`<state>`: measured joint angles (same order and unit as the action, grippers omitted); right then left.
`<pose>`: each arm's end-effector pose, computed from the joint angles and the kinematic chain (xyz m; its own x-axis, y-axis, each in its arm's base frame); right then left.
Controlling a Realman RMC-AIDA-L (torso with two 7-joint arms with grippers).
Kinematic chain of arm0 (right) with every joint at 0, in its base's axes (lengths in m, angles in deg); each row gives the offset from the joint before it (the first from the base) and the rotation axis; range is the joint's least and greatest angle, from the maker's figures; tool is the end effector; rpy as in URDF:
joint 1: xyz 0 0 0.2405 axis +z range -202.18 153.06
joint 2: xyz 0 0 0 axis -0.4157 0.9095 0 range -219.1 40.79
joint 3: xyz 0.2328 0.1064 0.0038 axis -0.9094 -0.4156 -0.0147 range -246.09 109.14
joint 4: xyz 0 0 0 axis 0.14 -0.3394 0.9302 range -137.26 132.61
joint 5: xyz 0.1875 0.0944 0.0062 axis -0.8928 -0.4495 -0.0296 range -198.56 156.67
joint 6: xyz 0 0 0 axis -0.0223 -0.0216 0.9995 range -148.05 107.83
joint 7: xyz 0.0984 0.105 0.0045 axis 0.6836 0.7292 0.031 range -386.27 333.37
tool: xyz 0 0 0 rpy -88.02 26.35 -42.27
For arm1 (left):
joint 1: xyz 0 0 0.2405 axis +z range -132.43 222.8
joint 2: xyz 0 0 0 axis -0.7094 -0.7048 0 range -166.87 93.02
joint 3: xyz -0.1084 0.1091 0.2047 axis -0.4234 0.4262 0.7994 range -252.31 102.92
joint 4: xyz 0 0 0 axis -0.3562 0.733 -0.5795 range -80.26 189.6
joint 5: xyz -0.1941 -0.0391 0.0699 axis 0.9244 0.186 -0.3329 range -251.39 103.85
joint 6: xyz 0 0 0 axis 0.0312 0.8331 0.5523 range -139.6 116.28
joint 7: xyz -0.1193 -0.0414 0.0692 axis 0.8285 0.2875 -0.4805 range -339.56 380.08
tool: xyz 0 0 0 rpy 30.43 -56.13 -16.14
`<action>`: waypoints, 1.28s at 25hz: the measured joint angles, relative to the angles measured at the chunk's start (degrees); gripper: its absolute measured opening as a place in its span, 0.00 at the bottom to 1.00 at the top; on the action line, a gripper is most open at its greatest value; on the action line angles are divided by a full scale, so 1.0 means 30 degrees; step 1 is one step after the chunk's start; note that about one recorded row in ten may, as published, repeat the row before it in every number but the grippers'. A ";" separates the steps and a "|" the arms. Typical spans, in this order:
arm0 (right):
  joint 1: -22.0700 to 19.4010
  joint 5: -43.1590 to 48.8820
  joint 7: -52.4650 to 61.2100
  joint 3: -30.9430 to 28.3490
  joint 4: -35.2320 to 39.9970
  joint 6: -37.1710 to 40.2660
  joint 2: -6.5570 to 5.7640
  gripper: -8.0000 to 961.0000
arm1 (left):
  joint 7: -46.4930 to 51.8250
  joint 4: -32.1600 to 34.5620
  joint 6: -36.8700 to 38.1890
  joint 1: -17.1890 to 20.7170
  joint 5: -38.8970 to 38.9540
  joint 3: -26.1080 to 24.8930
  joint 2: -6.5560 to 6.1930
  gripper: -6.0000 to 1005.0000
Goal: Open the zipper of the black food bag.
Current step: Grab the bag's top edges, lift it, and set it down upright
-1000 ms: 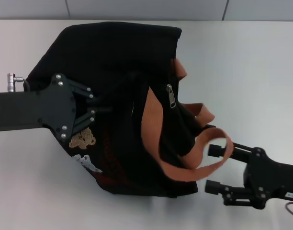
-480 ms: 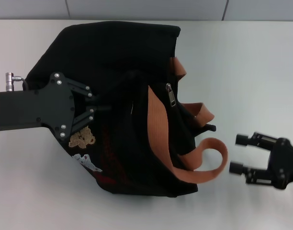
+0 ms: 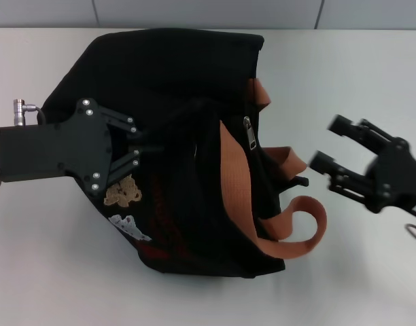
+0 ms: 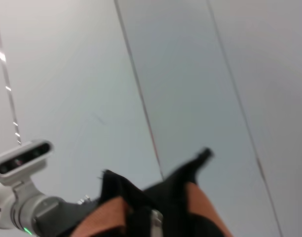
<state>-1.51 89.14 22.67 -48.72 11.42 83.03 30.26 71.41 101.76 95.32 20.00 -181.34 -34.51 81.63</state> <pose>0.2824 0.2531 -0.0180 0.5314 -0.1125 -0.8396 -0.4754 -0.8599 -0.1857 -0.2446 0.2933 0.0380 0.8198 -0.2606 0.5100 -0.1000 -0.9419 -0.3206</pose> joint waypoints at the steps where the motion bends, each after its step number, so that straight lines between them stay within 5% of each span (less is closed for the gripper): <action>1: 0.0461 -0.0023 -0.1413 -0.0008 -0.1281 -0.0384 -0.0002 0.73 | 0.0000 -0.0026 -0.0026 -0.0030 0.0008 0.0016 0.0006 0.09; 11: 0.0923 -0.0046 -0.7640 -0.0442 -0.6014 -0.1442 0.0093 0.66 | -0.0013 -0.0744 -0.0633 -0.0411 0.0064 0.0073 0.0041 0.09; 28: 0.1895 -0.0047 -0.8785 -0.0894 -0.7473 -0.2638 0.0158 0.59 | -0.0337 -0.0952 -0.0608 -0.0454 0.0093 0.0269 0.0030 0.09; 32: 0.1923 -0.0025 -0.8791 -0.1079 -0.7522 -0.2649 0.0158 0.48 | -0.0546 -0.1154 -0.0642 -0.0453 0.0093 0.0277 0.0030 0.09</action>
<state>4.26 89.06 -3.70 -51.96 -11.14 75.09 30.73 69.77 98.29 93.40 18.64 -181.06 -33.68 81.72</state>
